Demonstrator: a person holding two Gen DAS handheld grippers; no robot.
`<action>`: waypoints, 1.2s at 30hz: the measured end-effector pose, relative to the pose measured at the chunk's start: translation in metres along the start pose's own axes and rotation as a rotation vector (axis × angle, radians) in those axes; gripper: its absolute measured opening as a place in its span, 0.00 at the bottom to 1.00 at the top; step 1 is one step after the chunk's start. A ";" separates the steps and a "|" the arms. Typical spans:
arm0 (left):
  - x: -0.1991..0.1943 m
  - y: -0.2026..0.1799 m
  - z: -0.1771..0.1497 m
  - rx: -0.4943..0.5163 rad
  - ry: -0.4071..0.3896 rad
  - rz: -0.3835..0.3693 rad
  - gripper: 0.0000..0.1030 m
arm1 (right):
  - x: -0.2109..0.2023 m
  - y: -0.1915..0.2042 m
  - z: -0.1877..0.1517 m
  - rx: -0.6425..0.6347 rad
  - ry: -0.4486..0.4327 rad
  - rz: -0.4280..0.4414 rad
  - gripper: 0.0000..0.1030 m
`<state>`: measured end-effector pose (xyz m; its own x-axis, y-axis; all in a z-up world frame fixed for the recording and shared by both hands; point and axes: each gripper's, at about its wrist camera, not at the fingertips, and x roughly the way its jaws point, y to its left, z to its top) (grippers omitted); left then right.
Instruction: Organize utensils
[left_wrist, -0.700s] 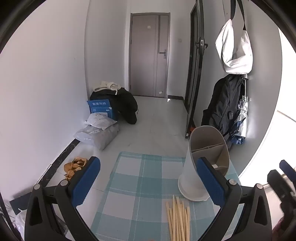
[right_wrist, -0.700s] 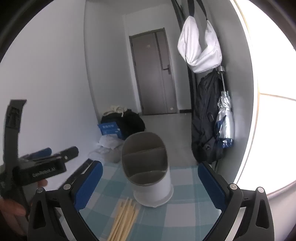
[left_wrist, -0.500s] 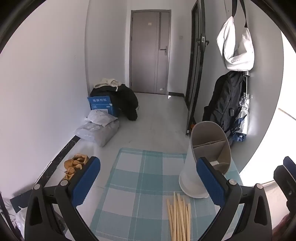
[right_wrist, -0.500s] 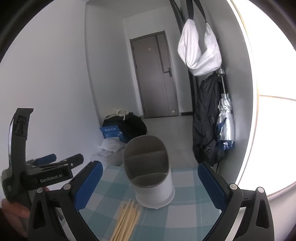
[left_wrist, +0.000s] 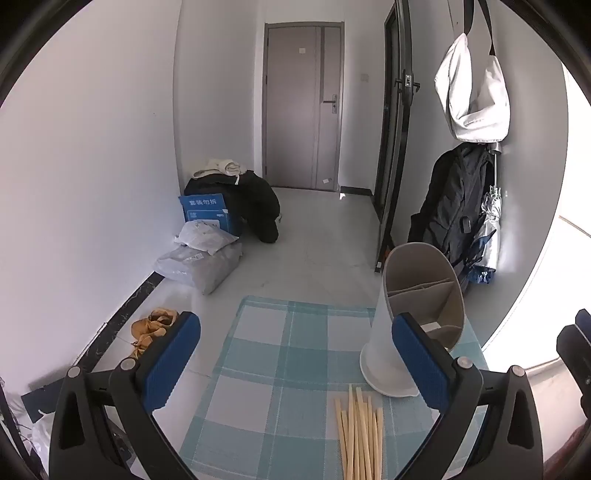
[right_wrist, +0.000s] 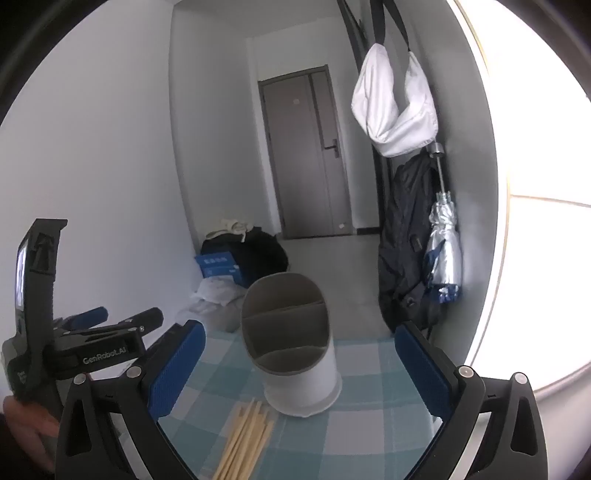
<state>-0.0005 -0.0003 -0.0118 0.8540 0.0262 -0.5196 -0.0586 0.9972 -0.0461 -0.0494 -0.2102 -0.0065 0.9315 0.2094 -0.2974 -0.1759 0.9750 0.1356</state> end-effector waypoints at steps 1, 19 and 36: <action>0.000 0.000 0.000 0.002 0.001 0.000 0.98 | 0.001 0.000 0.001 0.000 0.002 -0.003 1.00; 0.000 -0.003 0.002 0.004 0.010 -0.004 0.98 | 0.002 -0.002 0.001 0.006 0.005 -0.007 1.00; 0.005 0.000 0.000 0.001 0.028 -0.006 0.98 | 0.002 -0.003 0.001 0.008 0.013 0.001 1.00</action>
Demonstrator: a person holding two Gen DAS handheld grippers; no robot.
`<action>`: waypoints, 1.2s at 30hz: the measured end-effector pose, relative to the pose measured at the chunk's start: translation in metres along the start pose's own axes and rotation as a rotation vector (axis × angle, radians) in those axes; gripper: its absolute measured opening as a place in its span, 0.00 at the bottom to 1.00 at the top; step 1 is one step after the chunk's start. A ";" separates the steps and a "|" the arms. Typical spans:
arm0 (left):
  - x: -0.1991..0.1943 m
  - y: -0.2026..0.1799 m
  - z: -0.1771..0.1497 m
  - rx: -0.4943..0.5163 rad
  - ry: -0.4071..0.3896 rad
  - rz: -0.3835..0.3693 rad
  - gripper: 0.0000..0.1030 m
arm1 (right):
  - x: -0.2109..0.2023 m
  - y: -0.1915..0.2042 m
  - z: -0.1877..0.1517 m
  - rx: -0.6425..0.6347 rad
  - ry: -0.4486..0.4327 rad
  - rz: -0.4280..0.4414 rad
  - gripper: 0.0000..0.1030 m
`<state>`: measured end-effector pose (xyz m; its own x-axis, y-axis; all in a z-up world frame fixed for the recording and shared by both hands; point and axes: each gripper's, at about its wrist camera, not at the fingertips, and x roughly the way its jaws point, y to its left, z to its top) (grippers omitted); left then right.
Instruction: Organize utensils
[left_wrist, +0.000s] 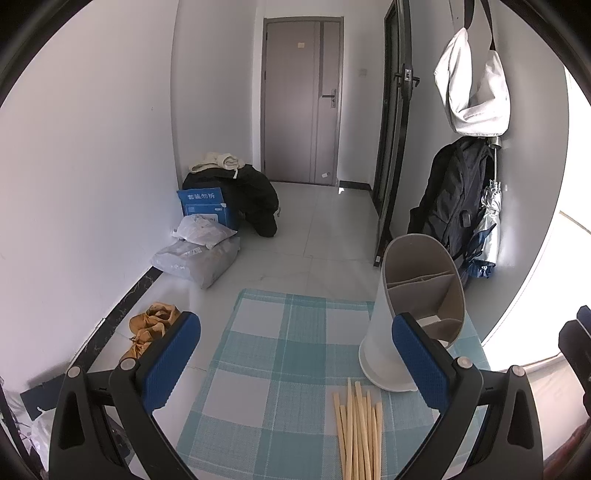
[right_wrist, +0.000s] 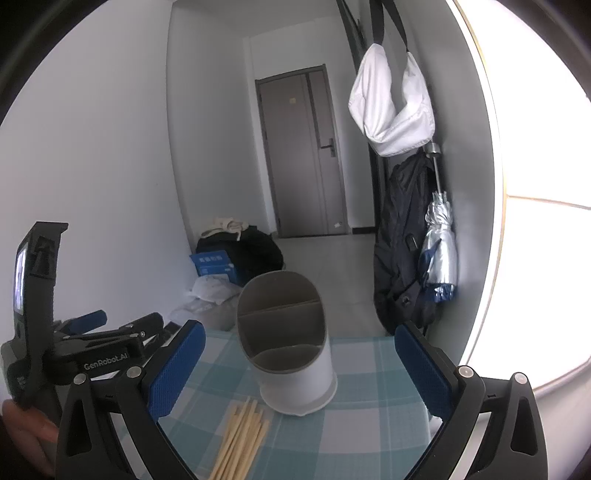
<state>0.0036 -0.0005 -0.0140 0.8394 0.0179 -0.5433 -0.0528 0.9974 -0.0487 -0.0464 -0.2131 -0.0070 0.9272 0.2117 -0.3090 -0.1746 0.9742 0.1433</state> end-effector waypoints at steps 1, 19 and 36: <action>0.000 0.001 0.000 -0.002 0.000 -0.001 0.98 | 0.000 0.001 0.000 -0.001 -0.001 -0.001 1.00; -0.002 0.004 -0.001 -0.011 0.002 -0.009 0.98 | 0.001 0.002 -0.001 -0.008 0.004 -0.001 1.00; 0.017 0.034 -0.007 -0.046 0.104 0.005 0.98 | 0.060 0.015 -0.031 -0.015 0.279 0.064 1.00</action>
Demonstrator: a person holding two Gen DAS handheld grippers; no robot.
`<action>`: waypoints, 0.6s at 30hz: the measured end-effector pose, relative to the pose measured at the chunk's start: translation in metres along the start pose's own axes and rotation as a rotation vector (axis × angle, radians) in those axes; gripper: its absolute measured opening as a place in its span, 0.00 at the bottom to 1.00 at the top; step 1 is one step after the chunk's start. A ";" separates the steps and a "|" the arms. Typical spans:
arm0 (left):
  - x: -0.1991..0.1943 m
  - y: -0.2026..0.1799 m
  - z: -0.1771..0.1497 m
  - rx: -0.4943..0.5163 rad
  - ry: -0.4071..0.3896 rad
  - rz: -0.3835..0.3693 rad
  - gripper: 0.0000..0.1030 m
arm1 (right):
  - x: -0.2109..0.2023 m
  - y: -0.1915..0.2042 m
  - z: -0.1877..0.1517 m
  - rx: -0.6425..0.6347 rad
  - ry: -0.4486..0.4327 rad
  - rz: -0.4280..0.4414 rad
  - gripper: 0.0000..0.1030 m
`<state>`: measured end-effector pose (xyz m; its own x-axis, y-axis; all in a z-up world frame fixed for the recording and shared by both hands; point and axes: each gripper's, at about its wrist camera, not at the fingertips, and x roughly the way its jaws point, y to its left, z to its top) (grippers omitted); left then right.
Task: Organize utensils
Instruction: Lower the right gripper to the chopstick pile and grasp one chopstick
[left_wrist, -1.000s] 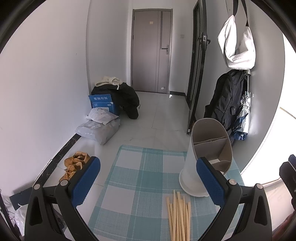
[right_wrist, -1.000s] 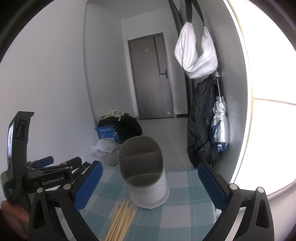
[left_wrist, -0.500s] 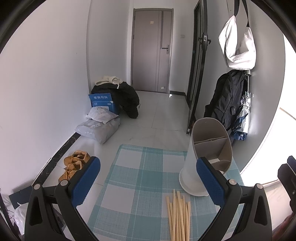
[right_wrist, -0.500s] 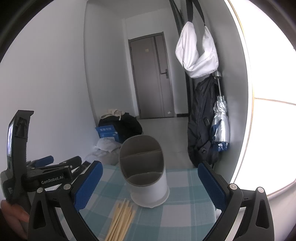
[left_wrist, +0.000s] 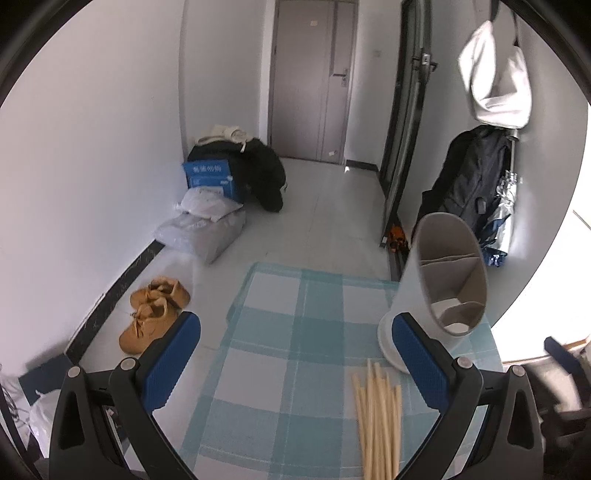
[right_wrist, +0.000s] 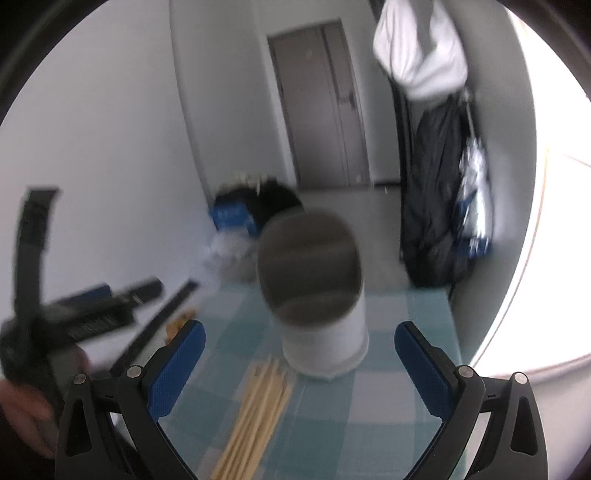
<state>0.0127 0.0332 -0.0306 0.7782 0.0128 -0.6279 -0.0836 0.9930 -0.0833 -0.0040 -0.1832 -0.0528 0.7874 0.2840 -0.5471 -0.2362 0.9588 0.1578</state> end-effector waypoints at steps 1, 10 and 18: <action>0.001 0.005 -0.001 -0.006 0.005 0.001 0.98 | 0.008 0.001 -0.005 -0.001 0.036 -0.002 1.00; 0.012 0.029 -0.001 -0.036 0.048 0.013 0.98 | 0.081 0.005 -0.040 -0.040 0.316 -0.088 0.78; 0.025 0.040 -0.001 -0.045 0.075 0.027 0.98 | 0.113 0.019 -0.054 -0.080 0.412 -0.120 0.70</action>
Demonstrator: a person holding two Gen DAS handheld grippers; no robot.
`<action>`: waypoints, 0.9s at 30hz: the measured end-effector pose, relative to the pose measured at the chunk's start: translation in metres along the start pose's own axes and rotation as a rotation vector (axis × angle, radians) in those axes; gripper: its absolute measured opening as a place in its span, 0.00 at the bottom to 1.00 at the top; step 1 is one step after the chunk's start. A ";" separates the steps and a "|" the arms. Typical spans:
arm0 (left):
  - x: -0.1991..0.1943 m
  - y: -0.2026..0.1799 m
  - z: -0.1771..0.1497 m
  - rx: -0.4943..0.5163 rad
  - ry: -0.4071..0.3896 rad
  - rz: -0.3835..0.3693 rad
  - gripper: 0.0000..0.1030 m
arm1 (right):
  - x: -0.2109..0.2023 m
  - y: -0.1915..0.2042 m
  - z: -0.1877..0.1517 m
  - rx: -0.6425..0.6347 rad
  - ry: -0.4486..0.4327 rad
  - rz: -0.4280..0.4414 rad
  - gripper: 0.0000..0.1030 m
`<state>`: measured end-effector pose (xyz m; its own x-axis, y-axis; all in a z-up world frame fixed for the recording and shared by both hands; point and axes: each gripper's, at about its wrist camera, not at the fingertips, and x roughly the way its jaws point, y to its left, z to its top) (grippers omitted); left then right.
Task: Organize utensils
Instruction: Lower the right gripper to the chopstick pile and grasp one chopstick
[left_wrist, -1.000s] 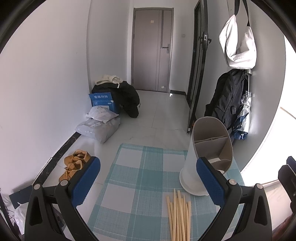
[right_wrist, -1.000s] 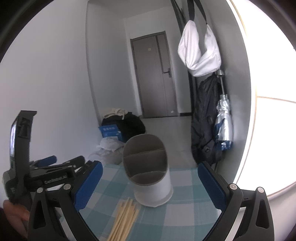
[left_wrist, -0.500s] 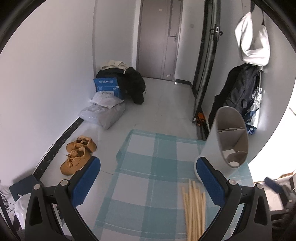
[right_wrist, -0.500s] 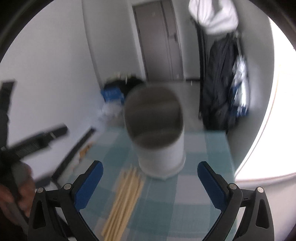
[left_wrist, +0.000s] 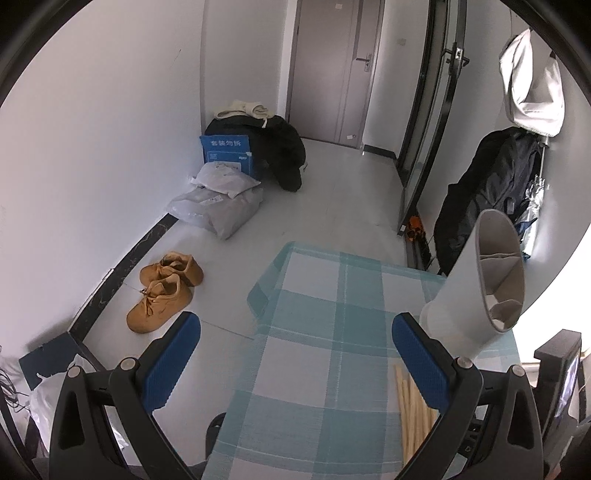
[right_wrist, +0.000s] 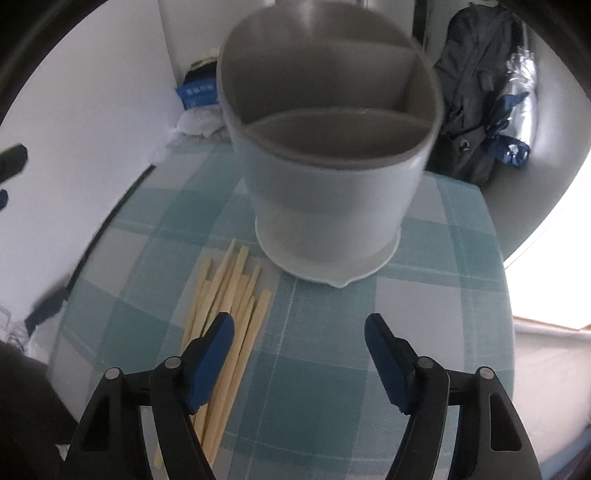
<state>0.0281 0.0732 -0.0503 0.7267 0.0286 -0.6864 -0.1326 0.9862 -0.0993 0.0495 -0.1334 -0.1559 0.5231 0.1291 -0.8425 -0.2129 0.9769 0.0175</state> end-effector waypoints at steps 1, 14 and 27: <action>0.002 0.001 0.000 0.003 0.001 0.004 0.98 | 0.004 0.003 -0.001 -0.010 0.013 -0.010 0.69; 0.009 0.015 0.001 -0.048 0.050 -0.010 0.98 | 0.022 0.000 0.003 0.006 0.084 0.000 0.61; 0.016 0.019 -0.006 -0.029 0.058 0.054 0.98 | 0.024 -0.002 0.011 -0.008 0.078 0.029 0.10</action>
<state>0.0331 0.0914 -0.0681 0.6775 0.0713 -0.7321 -0.1907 0.9783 -0.0811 0.0716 -0.1304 -0.1704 0.4510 0.1433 -0.8810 -0.2338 0.9715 0.0384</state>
